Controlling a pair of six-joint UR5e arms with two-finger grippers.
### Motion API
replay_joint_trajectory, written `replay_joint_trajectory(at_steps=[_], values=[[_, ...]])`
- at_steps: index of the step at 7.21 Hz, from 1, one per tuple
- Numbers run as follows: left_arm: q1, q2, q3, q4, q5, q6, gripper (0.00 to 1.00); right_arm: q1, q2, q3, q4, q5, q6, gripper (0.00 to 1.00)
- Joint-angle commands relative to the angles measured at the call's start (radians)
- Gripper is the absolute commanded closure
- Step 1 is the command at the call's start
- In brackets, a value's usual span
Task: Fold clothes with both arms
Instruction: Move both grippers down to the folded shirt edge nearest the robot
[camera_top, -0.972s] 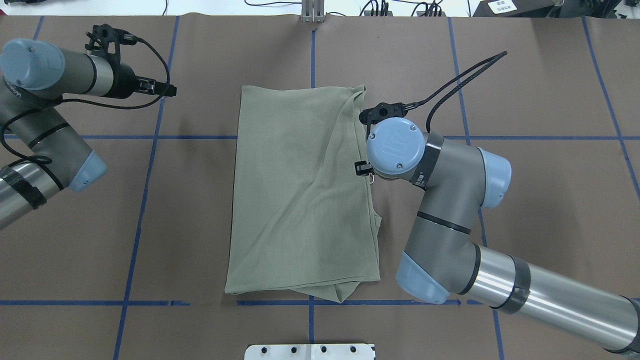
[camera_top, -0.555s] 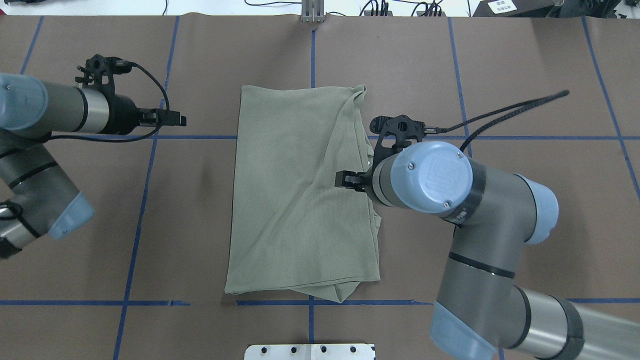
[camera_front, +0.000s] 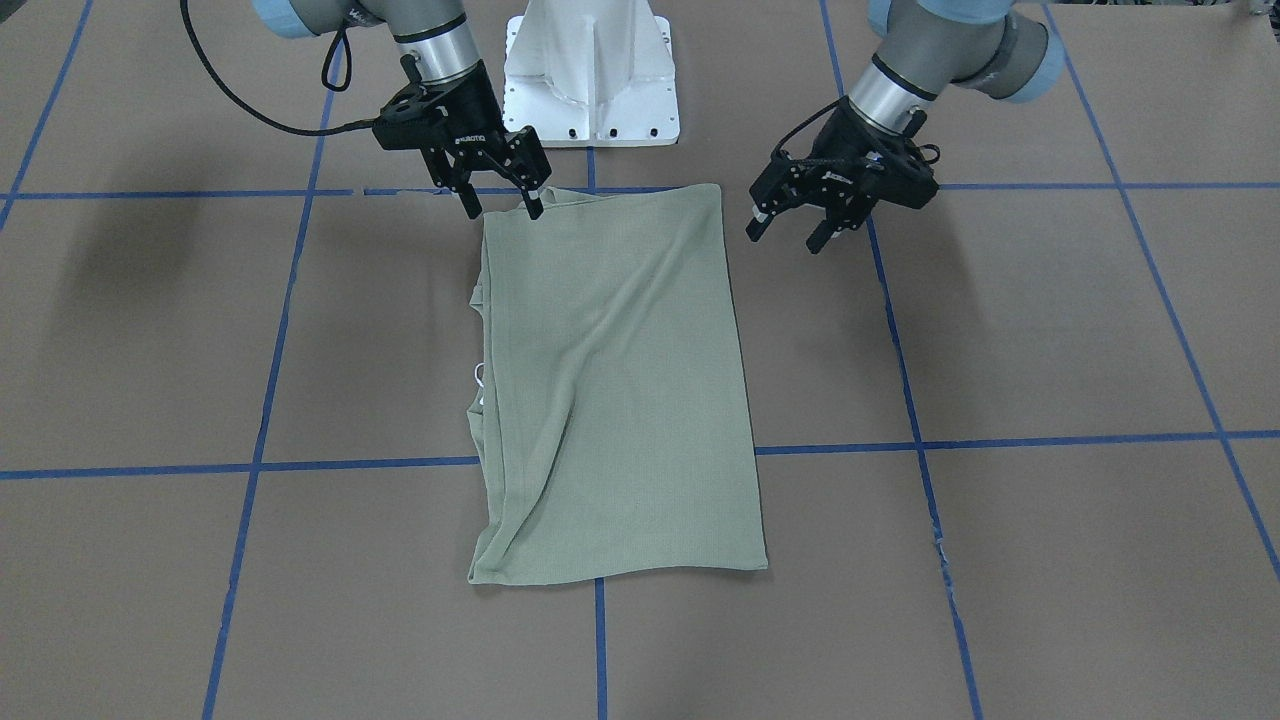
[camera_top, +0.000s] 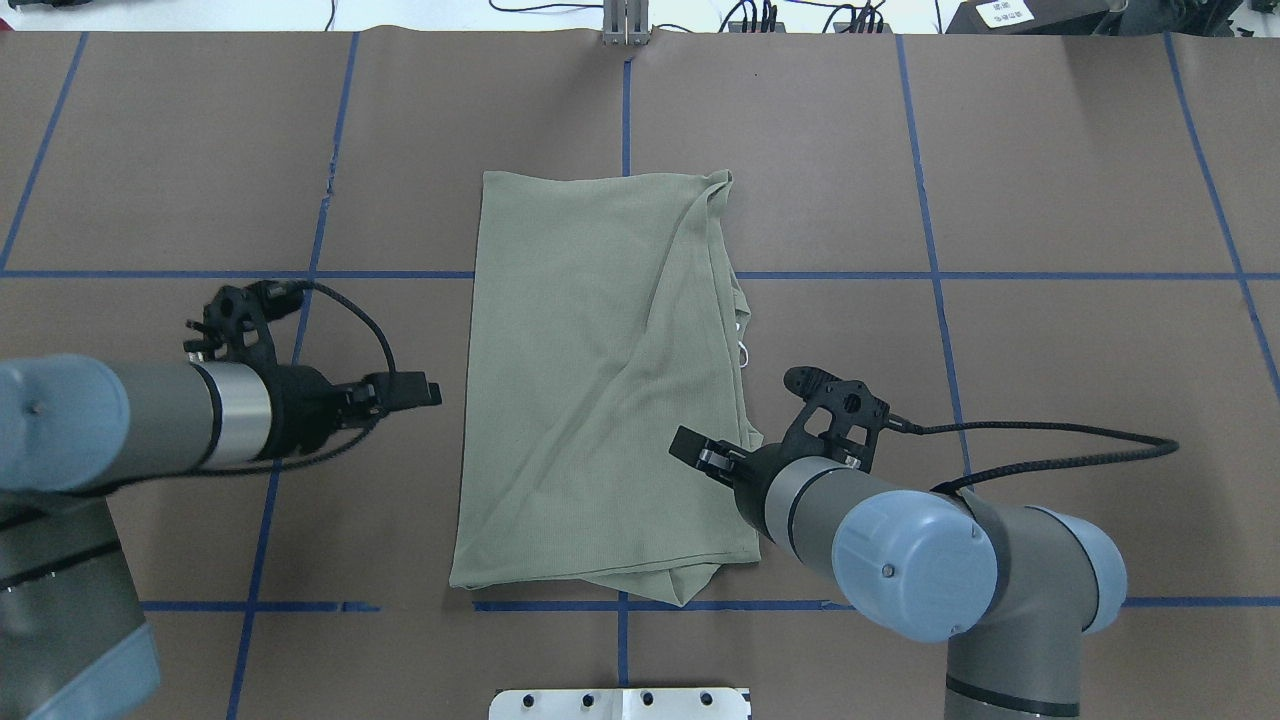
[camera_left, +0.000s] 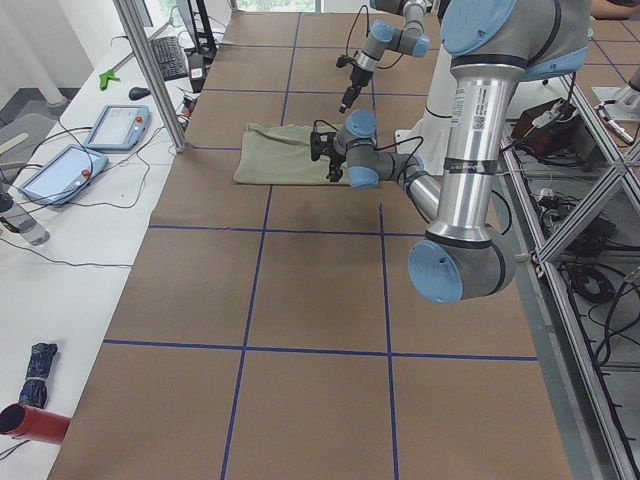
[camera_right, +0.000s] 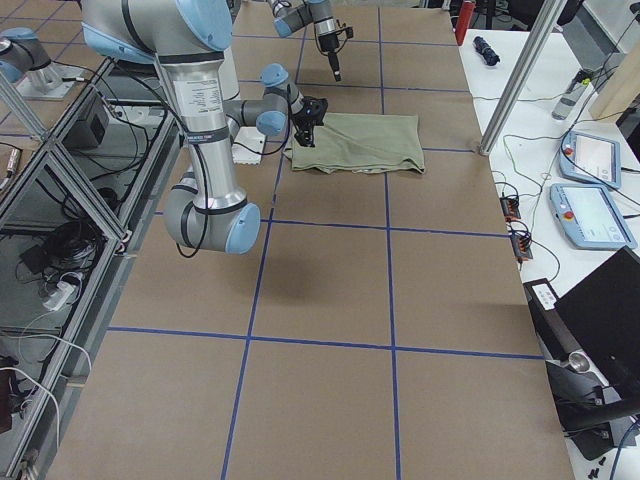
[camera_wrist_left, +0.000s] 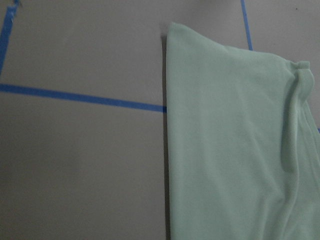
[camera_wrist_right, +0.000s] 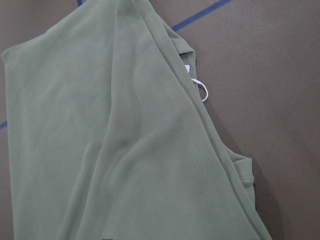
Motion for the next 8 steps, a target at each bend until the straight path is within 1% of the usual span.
replay_joint_trajectory(at_steps=[1,2,4,6,8], values=[[0.190,0.003,-0.006,0.007,0.189,-0.282,0.02,-0.032,-0.011,0.000,-0.021,-0.051,0.076,0.07],[0.247,0.005,0.003,0.005,0.247,-0.374,0.08,-0.032,-0.011,-0.001,-0.021,-0.052,0.076,0.07],[0.315,0.005,0.022,0.005,0.298,-0.441,0.10,-0.034,-0.009,0.000,-0.021,-0.062,0.076,0.07],[0.329,-0.004,0.064,0.005,0.303,-0.441,0.10,-0.034,-0.009,-0.001,-0.021,-0.066,0.076,0.07],[0.341,-0.011,0.072,0.004,0.301,-0.441,0.10,-0.034,-0.009,-0.001,-0.021,-0.068,0.077,0.06]])
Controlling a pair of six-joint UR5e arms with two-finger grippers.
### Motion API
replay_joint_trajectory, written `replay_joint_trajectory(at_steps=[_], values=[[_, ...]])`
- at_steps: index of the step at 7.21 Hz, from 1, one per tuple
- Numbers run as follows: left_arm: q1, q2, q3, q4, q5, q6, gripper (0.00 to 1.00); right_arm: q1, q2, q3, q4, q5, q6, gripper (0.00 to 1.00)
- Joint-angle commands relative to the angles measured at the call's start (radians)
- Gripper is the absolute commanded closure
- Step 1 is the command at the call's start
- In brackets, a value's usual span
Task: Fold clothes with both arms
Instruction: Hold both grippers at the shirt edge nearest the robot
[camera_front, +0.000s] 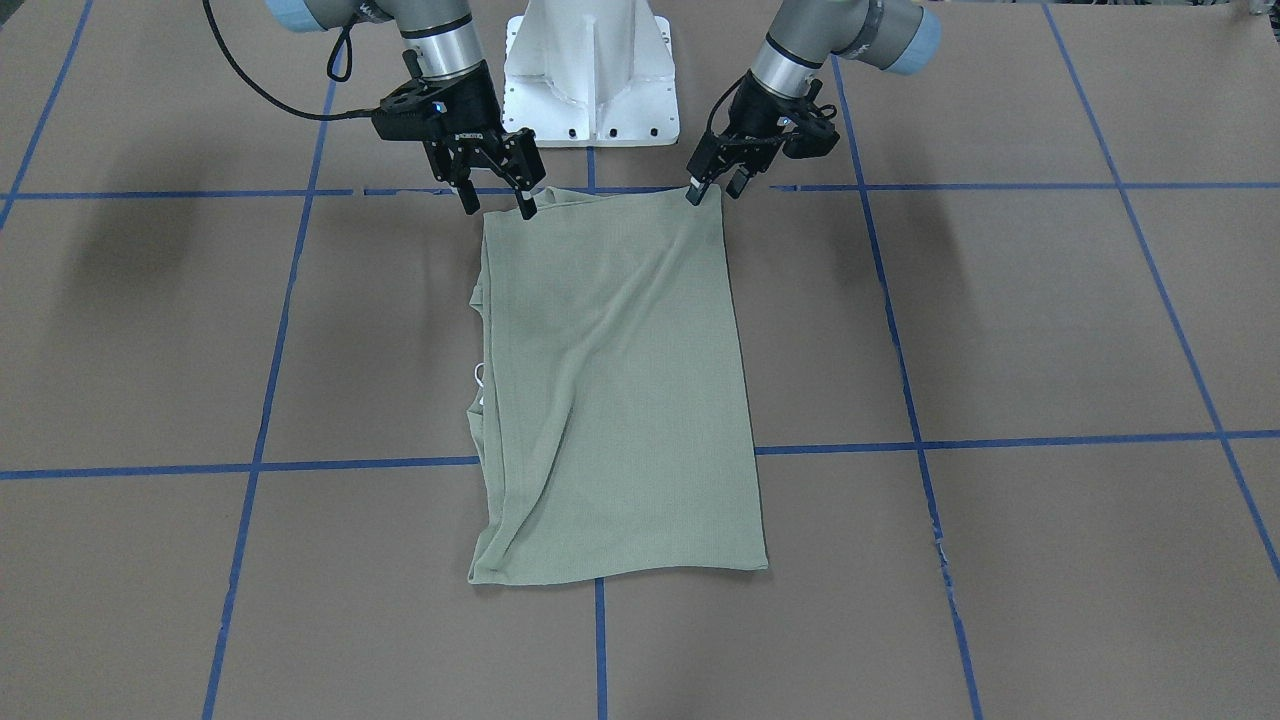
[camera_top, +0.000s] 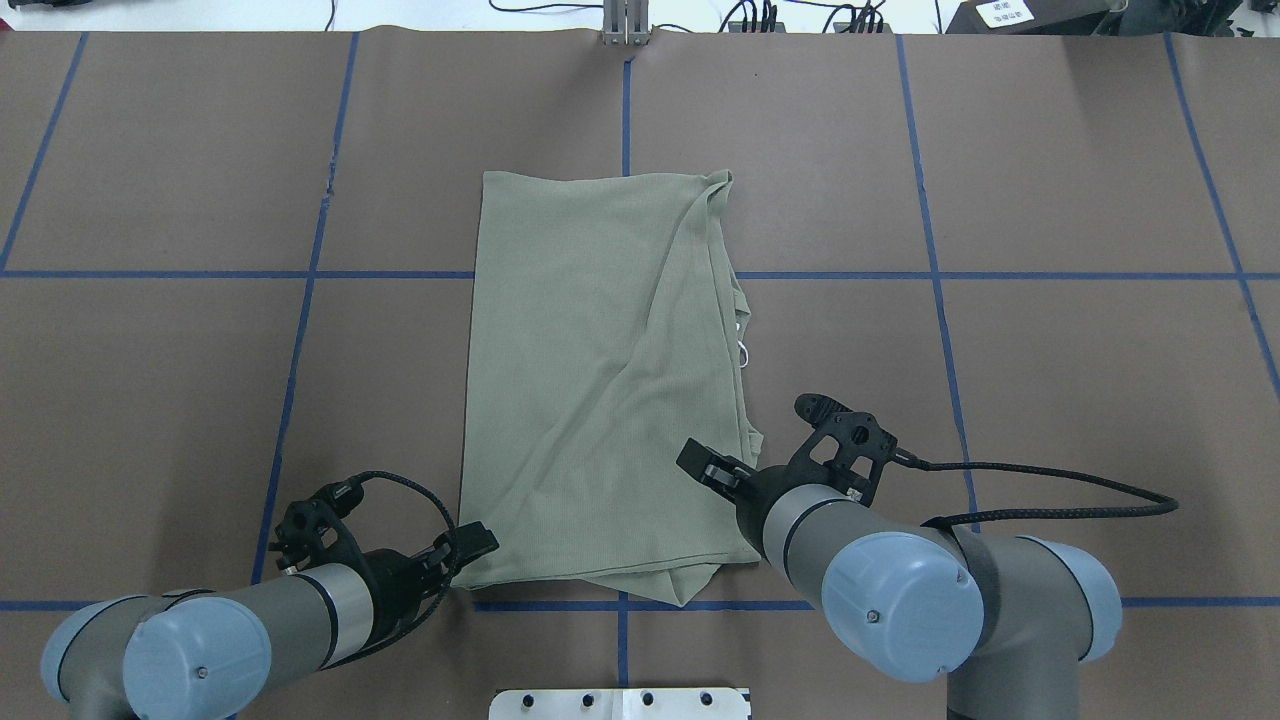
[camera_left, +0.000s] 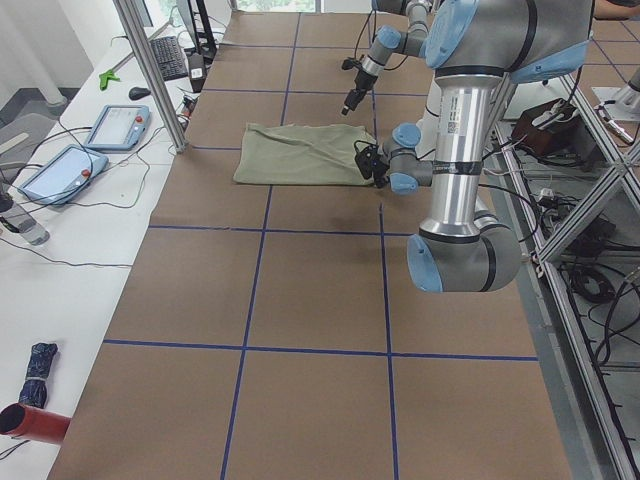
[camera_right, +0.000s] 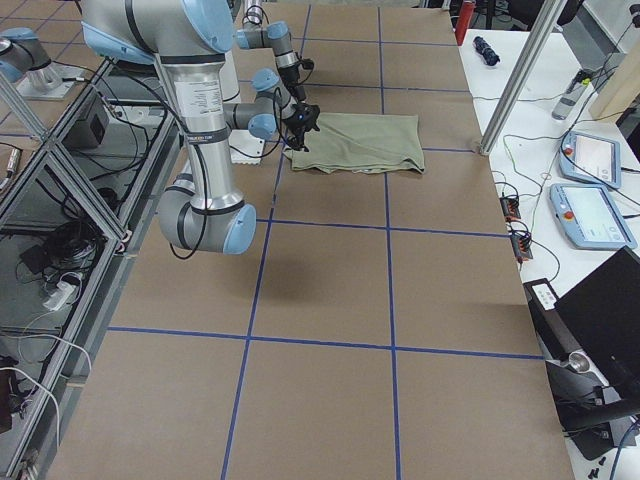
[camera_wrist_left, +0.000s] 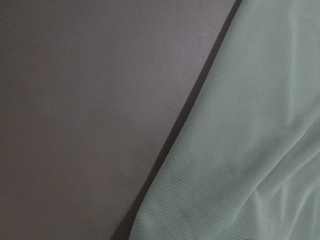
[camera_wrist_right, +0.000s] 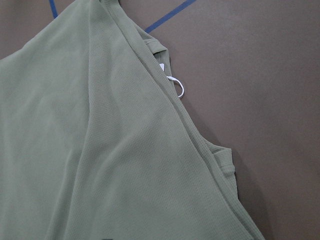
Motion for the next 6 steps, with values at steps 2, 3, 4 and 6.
replay_joint_trajectory(at_steps=[2,3,4,6], values=[[0.027,-0.011,0.009,-0.001,0.000,-0.001,0.16,-0.002,0.000,0.000,0.000,-0.002,0.001,0.06],[0.032,-0.019,0.009,-0.001,0.000,-0.001,0.18,-0.003,-0.001,0.001,0.000,-0.006,0.001,0.06],[0.032,-0.025,0.010,0.001,0.000,-0.001,0.29,-0.014,0.000,0.000,0.000,-0.023,0.001,0.06],[0.032,-0.028,0.009,0.001,-0.001,0.004,1.00,-0.023,0.002,-0.006,0.000,-0.025,0.004,0.06]])
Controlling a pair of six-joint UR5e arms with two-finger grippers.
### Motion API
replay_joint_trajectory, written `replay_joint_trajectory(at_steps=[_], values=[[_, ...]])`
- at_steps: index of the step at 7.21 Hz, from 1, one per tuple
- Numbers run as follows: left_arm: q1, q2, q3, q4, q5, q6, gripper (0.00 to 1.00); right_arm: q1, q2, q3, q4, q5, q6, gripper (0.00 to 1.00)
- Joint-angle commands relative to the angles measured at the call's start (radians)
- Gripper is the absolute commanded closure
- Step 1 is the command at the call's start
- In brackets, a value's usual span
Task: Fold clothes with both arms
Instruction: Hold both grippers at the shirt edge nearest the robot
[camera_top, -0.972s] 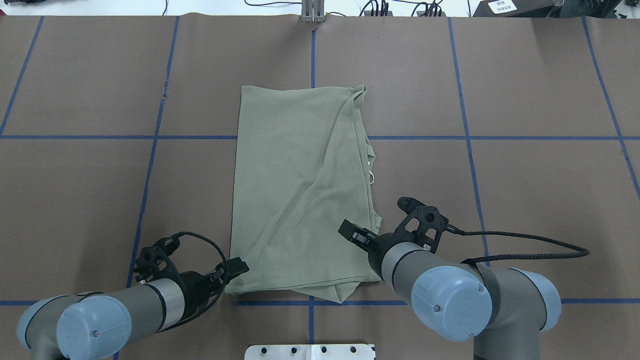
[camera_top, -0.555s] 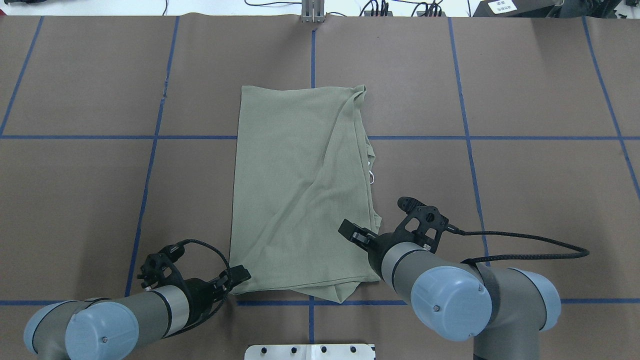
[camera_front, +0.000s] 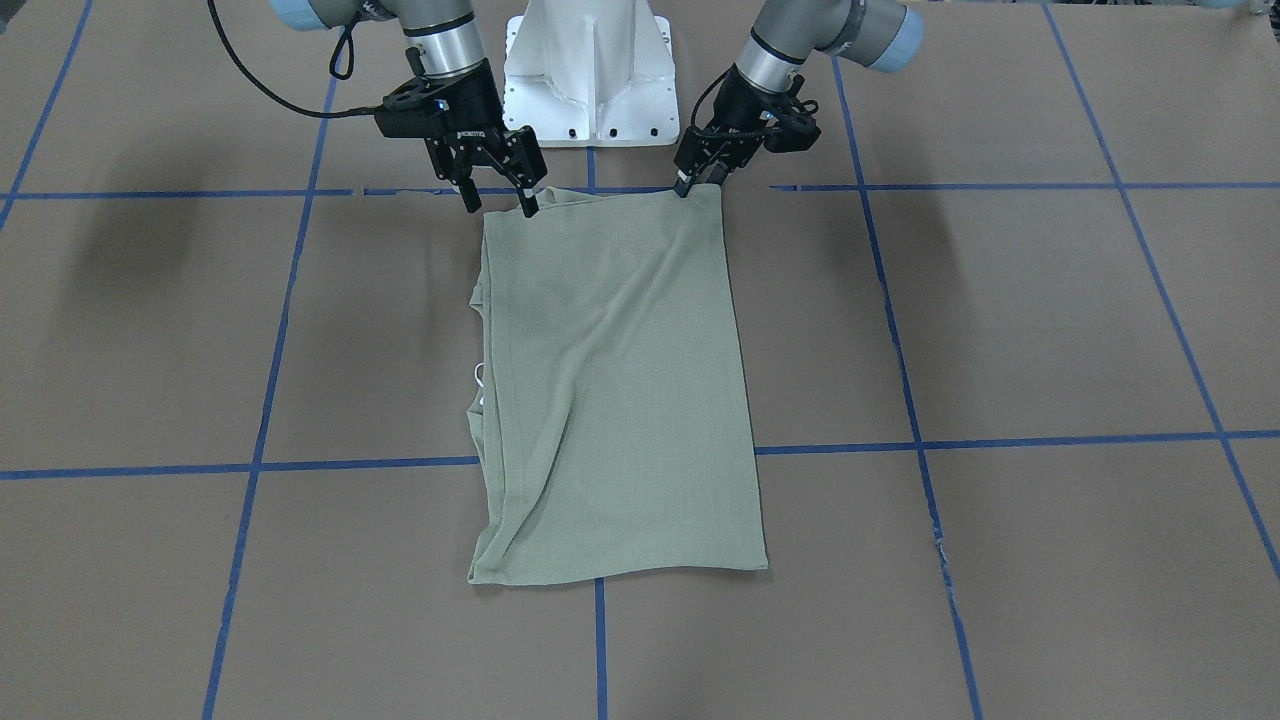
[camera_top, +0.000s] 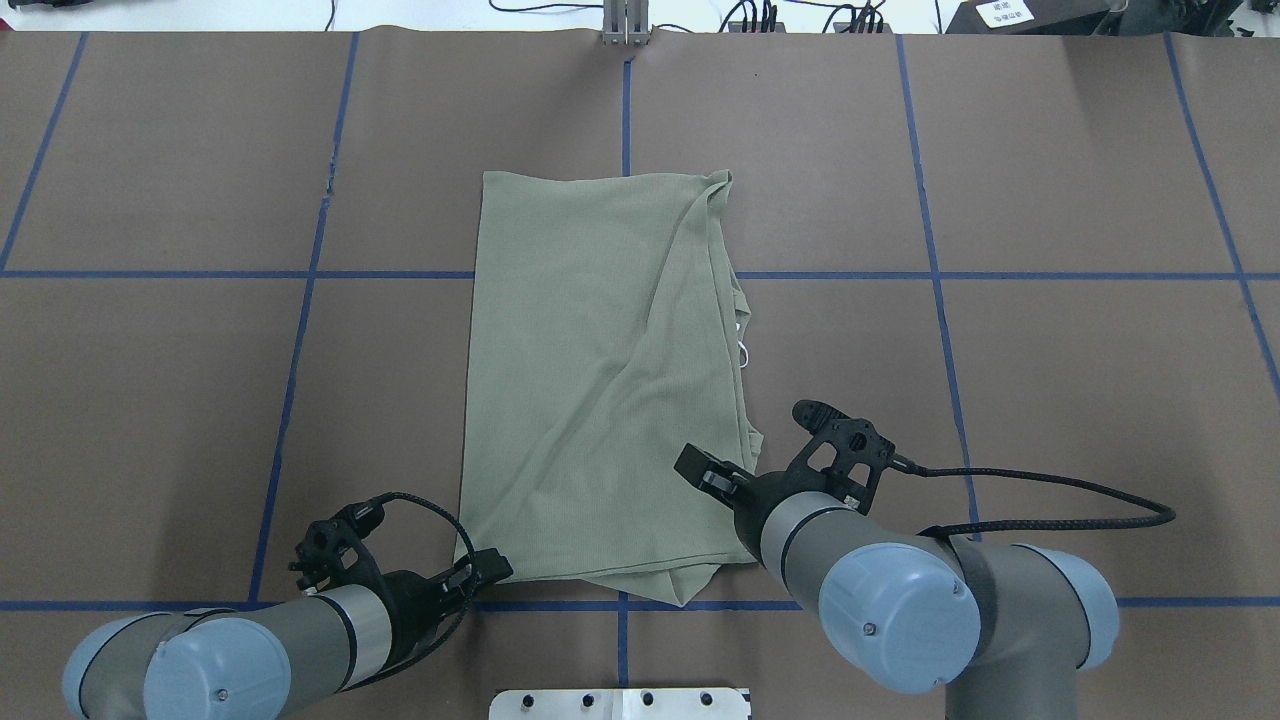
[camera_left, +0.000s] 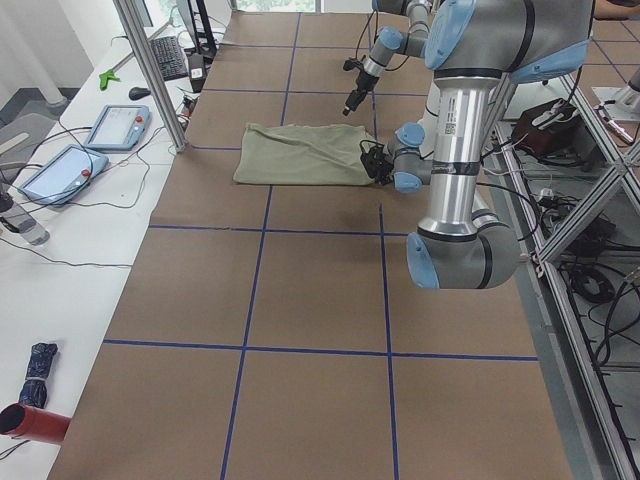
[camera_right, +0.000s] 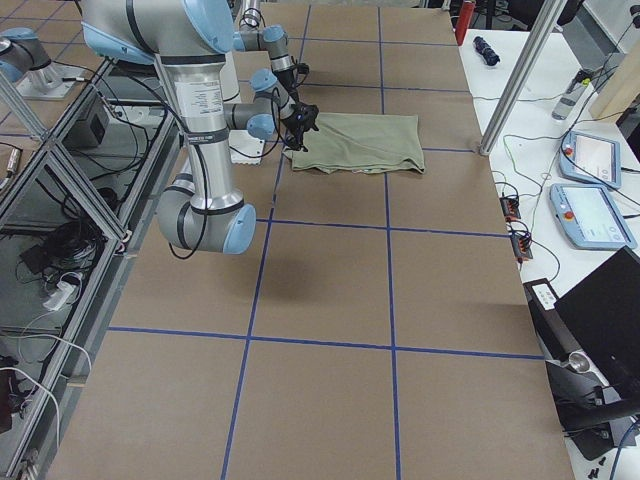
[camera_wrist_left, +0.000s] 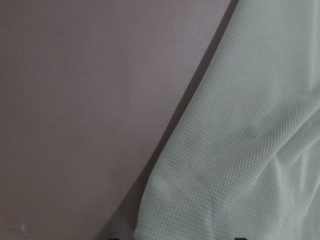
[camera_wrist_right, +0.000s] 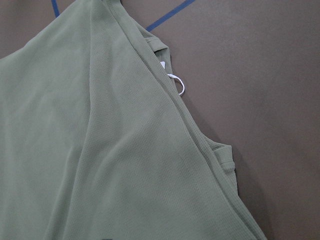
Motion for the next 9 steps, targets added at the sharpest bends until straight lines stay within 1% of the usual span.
replay_joint_trajectory(at_steps=[1,2,3,4,5,6,9], values=[[0.001,-0.001,0.001,0.002,0.001,0.007,1.00,-0.014,0.000,-0.006,0.000,-0.005,0.025,0.07],[-0.002,-0.001,0.000,0.002,0.001,0.011,1.00,-0.016,0.000,-0.006,0.000,-0.008,0.025,0.07],[-0.004,0.000,0.000,0.002,0.001,0.014,0.81,-0.017,0.000,-0.006,0.000,-0.013,0.027,0.07],[-0.006,0.002,-0.003,0.002,0.003,0.017,0.38,-0.020,0.000,-0.004,0.000,-0.020,0.027,0.07],[-0.012,0.009,-0.014,0.003,0.001,0.019,0.21,-0.020,0.000,-0.004,0.000,-0.022,0.027,0.07],[-0.013,0.012,-0.014,0.003,0.001,0.033,0.16,-0.022,0.000,-0.004,0.000,-0.022,0.027,0.07],[-0.015,0.009,-0.002,0.008,0.001,0.036,0.16,-0.025,-0.002,-0.004,0.000,-0.023,0.027,0.07]])
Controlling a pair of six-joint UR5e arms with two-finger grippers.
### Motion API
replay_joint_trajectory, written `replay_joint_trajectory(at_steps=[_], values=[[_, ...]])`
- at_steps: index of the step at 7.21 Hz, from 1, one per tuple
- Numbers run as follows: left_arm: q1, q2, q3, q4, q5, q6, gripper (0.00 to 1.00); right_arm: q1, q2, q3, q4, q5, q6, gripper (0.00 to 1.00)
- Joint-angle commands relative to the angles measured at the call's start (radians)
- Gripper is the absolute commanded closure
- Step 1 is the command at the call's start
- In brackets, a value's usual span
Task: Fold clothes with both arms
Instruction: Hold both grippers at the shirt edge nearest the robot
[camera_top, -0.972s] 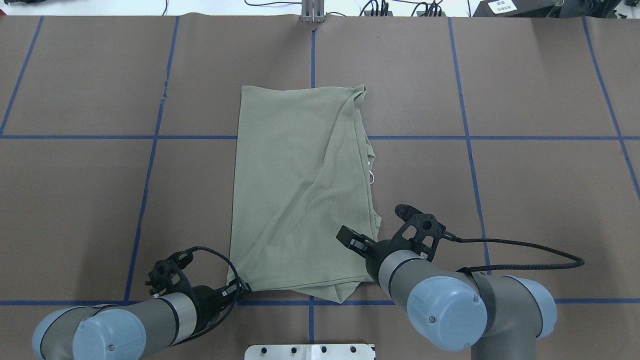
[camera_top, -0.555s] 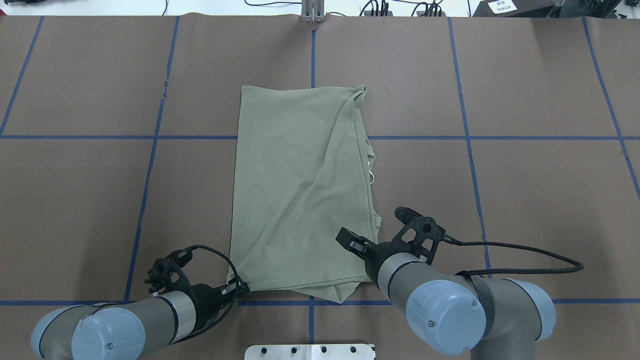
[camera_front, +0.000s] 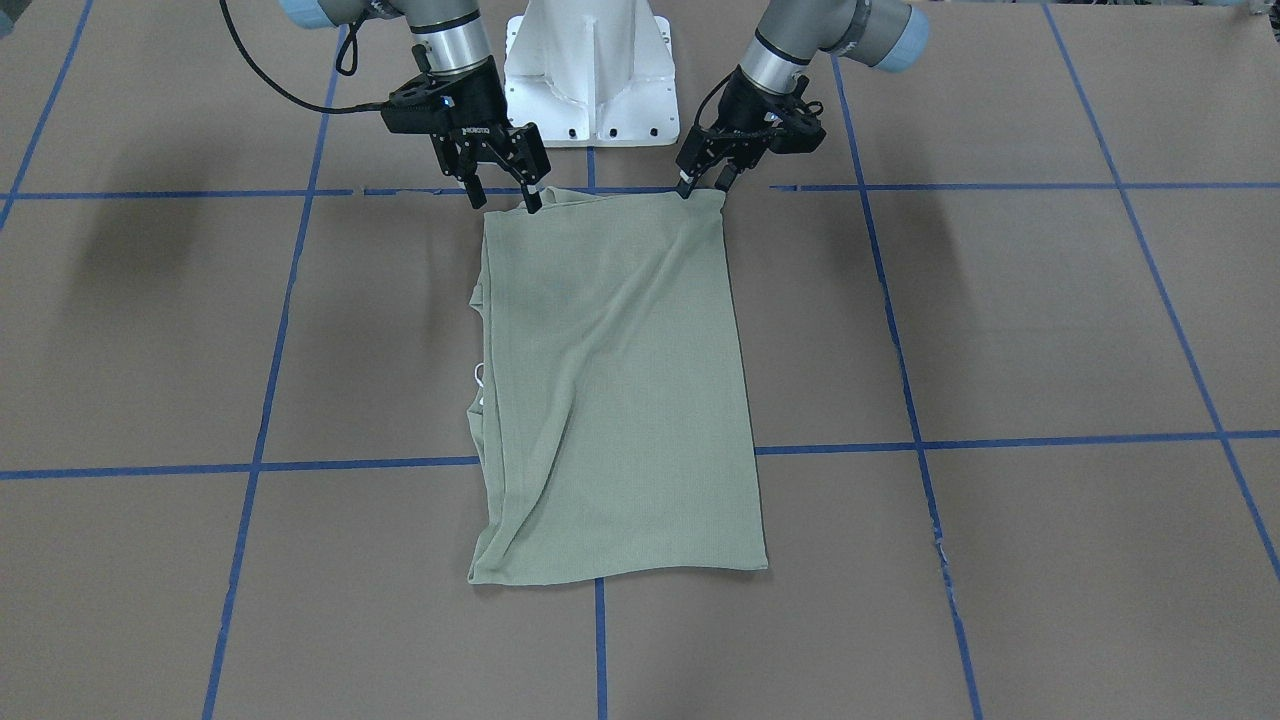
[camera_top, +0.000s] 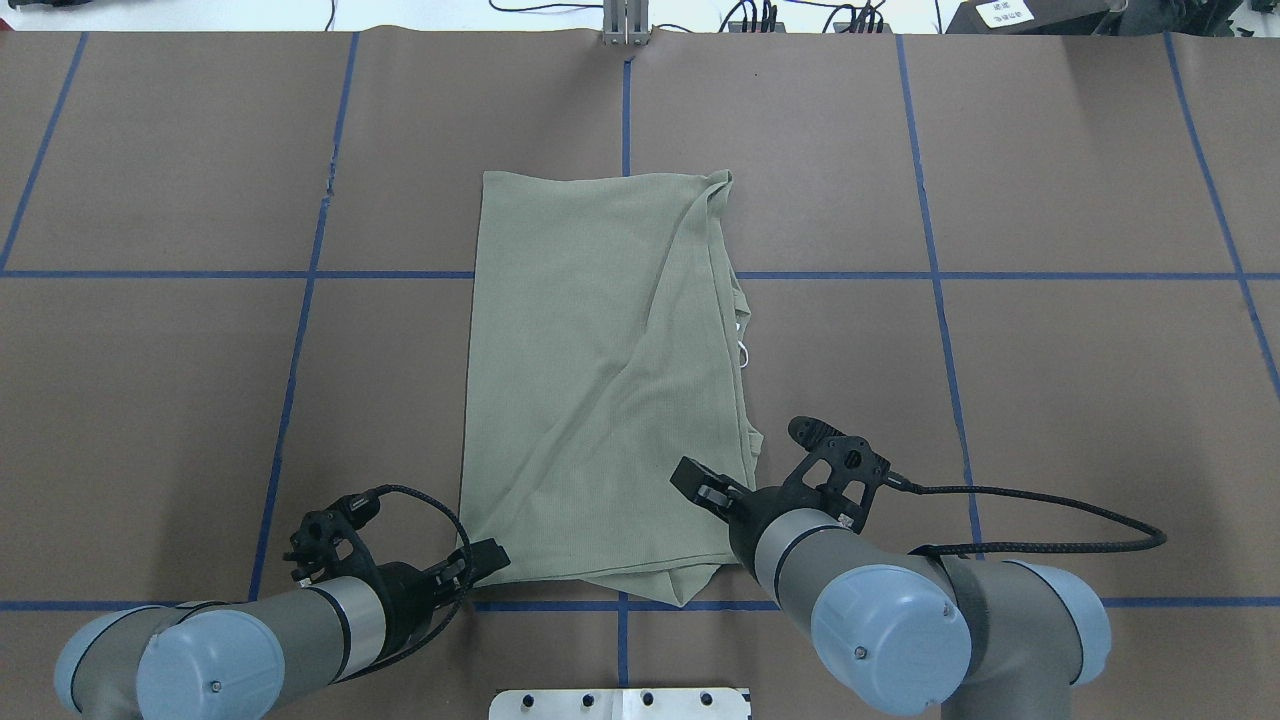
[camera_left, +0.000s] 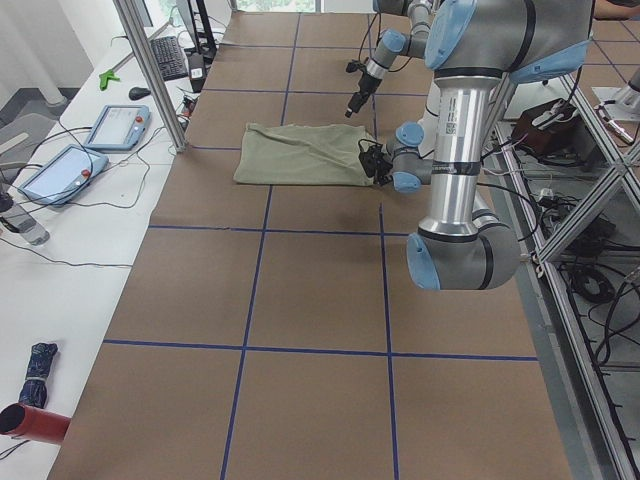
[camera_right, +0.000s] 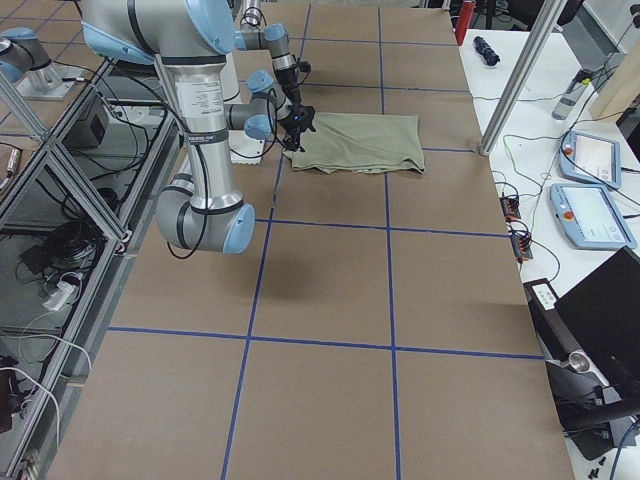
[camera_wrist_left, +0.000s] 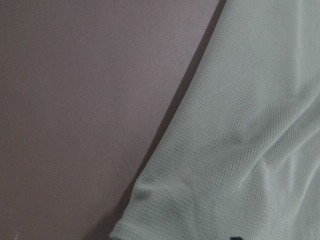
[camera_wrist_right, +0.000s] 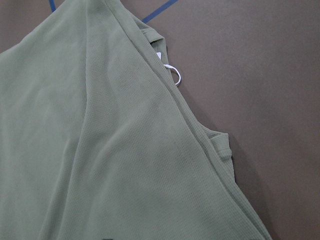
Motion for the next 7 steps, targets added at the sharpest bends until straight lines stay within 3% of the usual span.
replay_joint_trajectory(at_steps=[1,7], values=[[-0.001,-0.001,0.003,0.001,-0.002,0.002,0.16,-0.001,-0.001,0.000,0.000,0.000,0.000,0.07],[-0.003,0.001,0.009,0.004,-0.003,0.030,0.17,-0.003,-0.001,0.000,0.000,0.000,0.000,0.07]])
